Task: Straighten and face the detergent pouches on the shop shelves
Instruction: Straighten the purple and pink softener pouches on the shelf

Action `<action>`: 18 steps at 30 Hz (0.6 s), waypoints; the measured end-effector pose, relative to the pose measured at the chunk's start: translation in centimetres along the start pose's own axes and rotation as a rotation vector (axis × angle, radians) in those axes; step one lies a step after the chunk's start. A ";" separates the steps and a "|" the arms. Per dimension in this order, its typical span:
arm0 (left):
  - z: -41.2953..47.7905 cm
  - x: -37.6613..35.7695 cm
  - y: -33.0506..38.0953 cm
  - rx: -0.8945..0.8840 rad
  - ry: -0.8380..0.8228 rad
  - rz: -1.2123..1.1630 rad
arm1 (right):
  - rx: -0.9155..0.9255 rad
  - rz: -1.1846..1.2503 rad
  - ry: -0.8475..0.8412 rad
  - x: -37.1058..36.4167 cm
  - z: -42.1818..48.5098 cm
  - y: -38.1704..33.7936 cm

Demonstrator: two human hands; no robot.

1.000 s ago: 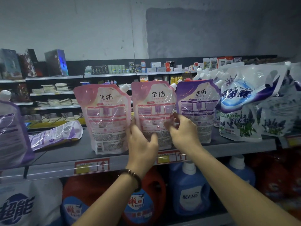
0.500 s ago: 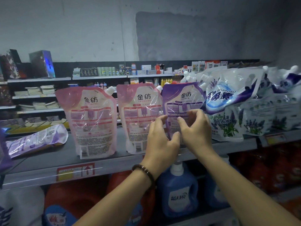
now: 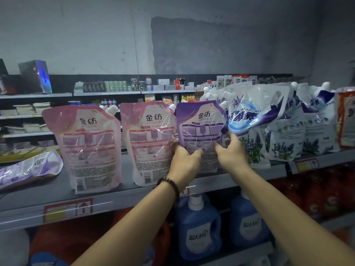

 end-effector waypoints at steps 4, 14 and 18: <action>1.1 -0.5 -0.5 -0.003 -0.014 0.033 | -0.037 0.143 -0.062 -0.6 0.9 0.9; 1.9 -0.8 -1.2 -0.001 0.048 0.173 | 0.008 0.031 0.002 0.2 1.2 1.2; 2.0 -0.4 -1.2 -0.044 0.114 0.196 | 0.040 -0.022 0.047 0.6 0.6 1.0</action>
Point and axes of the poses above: each hand's wrist, its own z-axis towards the middle knuckle, its own x-axis out of the back of the hand, y = z × x, the point moved 5 cm from there along z, towards the middle knuckle, and after that the axes turned 9 degrees about -y, right-handed, at the moved point
